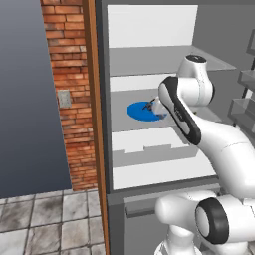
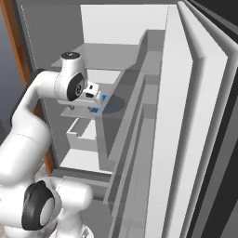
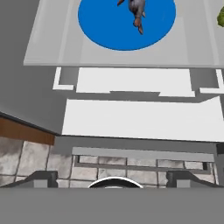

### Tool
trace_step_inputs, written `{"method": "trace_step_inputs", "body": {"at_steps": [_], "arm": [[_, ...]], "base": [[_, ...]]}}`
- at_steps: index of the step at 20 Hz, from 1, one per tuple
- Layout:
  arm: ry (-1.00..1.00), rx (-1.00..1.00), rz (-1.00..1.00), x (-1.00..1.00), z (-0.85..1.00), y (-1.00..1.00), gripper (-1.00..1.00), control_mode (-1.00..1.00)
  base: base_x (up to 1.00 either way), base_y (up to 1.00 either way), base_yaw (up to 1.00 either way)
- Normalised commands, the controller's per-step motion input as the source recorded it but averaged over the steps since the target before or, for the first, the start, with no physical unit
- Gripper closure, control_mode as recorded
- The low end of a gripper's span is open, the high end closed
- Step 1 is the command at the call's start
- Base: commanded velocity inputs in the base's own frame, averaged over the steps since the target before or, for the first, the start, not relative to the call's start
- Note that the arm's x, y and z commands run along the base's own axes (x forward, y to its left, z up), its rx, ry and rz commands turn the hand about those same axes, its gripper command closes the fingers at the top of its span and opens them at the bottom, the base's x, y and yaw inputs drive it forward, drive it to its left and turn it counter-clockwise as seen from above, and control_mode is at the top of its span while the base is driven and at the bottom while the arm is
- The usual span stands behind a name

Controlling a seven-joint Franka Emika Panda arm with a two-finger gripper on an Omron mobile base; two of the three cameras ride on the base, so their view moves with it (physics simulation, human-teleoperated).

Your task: Retrieve the fish from the fridge and place it on the cutting board.

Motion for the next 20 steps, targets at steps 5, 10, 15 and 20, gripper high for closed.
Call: {"method": "trace_step_inputs", "body": {"at_steps": [5, 10, 15, 20], "arm": [[-0.2, 0.0, 0.05, 0.49, -0.12, -0.12, -1.0, -1.0], [-0.29, 0.0, 0.05, 0.45, -0.06, -0.16, -1.0, -1.0], [-0.12, 0.0, 0.04, 0.36, -0.14, -0.12, -1.0, -1.0], [0.0, 0.0, 0.0, 0.05, -0.02, 0.0, -1.0, -1.0]], "base": [[0.0, 0.0, 0.0], [0.0, 0.0, 0.0], [0.0, 0.0, 0.0], [0.0, 0.0, 0.0]]}}
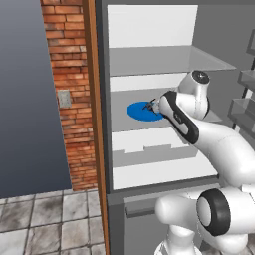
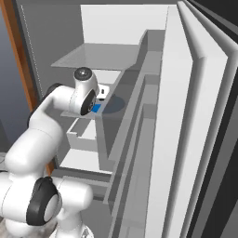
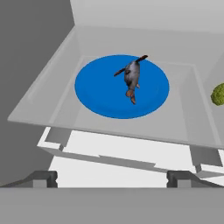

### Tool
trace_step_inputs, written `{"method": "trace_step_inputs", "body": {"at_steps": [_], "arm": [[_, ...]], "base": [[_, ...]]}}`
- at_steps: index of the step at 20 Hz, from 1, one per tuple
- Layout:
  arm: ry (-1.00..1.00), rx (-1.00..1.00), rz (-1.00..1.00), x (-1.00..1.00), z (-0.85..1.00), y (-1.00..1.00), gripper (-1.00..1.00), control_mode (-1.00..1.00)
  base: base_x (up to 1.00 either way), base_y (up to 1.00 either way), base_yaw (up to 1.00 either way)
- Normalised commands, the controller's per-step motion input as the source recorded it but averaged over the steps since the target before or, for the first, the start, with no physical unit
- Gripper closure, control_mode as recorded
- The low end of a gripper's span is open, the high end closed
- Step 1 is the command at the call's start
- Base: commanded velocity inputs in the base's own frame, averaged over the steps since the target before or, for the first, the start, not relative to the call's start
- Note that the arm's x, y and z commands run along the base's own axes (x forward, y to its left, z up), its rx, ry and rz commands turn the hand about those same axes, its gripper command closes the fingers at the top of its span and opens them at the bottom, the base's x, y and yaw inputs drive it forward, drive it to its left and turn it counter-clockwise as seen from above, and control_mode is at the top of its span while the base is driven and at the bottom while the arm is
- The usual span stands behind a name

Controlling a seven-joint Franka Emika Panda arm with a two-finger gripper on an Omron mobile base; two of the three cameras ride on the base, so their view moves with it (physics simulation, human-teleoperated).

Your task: Retrieve the fish from the fridge and place it on the cutting board.

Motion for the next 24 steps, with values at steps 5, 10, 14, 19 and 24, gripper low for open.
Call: {"method": "trace_step_inputs", "body": {"at_steps": [5, 10, 14, 19, 24], "arm": [[0.0, -0.02, 0.0, 0.14, -0.02, 0.0, -1.0, -1.0], [0.01, -0.01, 0.0, 0.29, -0.1, 0.0, -1.0, -1.0], [0.03, 0.0, 0.0, 0.39, -0.1, 0.0, -1.0, -1.0], [0.01, 0.0, 0.0, 0.48, -0.14, 0.0, -1.0, -1.0], [0.04, 0.0, 0.0, 0.49, -0.2, 0.0, -1.0, -1.0]], "base": [[0.0, 0.0, 0.0], [0.0, 0.0, 0.0], [0.0, 0.0, 0.0], [0.0, 0.0, 0.0], [0.0, 0.0, 0.0]]}}
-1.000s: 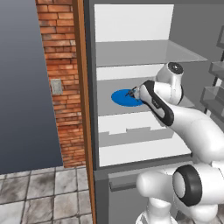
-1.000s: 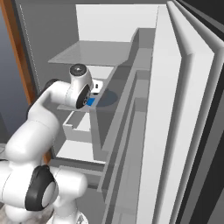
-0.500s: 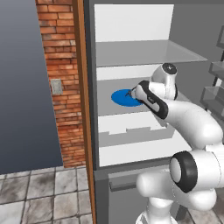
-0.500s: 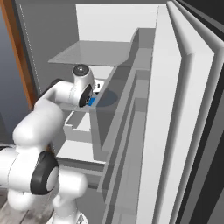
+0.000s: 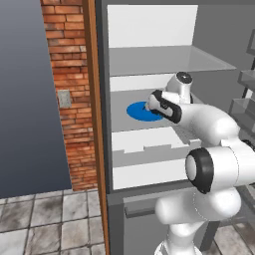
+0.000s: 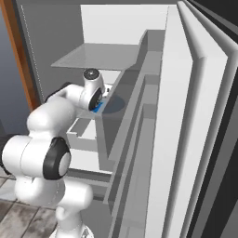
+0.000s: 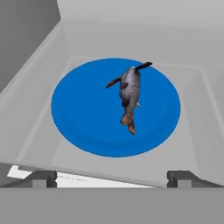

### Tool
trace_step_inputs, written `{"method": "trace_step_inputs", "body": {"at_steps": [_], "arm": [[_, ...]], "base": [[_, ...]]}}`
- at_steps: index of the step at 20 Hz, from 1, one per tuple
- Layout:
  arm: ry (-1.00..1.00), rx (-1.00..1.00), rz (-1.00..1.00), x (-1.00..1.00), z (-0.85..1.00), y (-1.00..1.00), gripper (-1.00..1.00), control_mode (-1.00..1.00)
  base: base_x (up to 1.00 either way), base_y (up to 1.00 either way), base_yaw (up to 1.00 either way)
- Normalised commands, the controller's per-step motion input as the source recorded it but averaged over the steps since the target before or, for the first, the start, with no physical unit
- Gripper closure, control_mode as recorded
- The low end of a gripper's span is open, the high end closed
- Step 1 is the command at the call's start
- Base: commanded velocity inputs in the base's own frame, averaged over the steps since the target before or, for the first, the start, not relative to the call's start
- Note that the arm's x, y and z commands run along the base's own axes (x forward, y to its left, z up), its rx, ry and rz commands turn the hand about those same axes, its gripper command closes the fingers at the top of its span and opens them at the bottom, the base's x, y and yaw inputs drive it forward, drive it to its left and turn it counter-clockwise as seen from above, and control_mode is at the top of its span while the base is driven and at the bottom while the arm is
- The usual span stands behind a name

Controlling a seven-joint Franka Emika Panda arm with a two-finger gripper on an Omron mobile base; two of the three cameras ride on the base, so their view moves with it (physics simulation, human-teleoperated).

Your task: Retrieve the fish from the fridge and place it on the cutting board.

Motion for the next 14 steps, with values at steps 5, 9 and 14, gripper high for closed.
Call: {"method": "trace_step_inputs", "body": {"at_steps": [5, 9, 14], "arm": [[0.05, 0.0, 0.0, 0.51, -0.21, 0.0, -1.0, -1.0], [0.04, 0.0, 0.0, 0.54, -0.15, 0.0, -1.0, -1.0], [0.0, 0.0, 0.0, 0.5, -0.16, 0.0, -1.0, -1.0]], "base": [[0.0, 0.0, 0.0], [0.0, 0.0, 0.0], [0.0, 0.0, 0.0]]}}
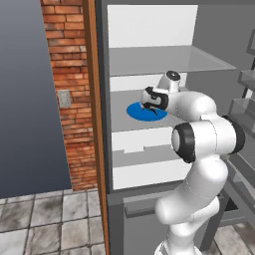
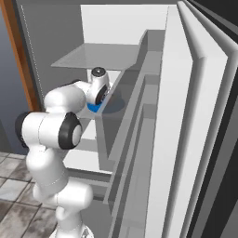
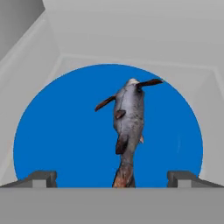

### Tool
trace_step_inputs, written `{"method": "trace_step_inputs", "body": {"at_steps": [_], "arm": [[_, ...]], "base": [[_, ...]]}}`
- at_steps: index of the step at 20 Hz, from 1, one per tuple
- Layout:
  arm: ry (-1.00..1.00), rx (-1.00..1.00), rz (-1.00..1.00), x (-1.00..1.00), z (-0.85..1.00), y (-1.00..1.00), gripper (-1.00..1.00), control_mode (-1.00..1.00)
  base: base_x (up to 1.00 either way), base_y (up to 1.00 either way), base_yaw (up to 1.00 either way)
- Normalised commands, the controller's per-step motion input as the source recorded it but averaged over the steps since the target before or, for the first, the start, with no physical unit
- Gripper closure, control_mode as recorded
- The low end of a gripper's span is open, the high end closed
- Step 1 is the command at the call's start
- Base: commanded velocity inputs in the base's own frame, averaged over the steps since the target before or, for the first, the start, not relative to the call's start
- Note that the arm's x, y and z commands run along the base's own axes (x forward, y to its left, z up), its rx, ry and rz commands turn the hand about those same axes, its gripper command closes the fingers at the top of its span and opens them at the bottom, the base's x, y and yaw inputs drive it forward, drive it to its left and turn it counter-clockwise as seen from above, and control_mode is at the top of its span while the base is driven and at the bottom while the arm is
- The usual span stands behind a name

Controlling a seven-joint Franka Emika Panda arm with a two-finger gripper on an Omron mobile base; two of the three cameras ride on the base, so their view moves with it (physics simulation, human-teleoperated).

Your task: Retrieve the fish from the fridge and place it on the cutting board.

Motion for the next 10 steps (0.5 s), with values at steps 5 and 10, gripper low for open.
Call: {"method": "trace_step_inputs", "body": {"at_steps": [5, 10], "arm": [[0.0, 0.0, 0.0, 0.38, -0.3, 0.0, -1.0, -1.0], [0.0, 0.0, 0.0, 0.3, -0.3, 0.0, -1.0, -1.0]], "base": [[0.0, 0.0, 0.0], [0.0, 0.0, 0.0]]}}
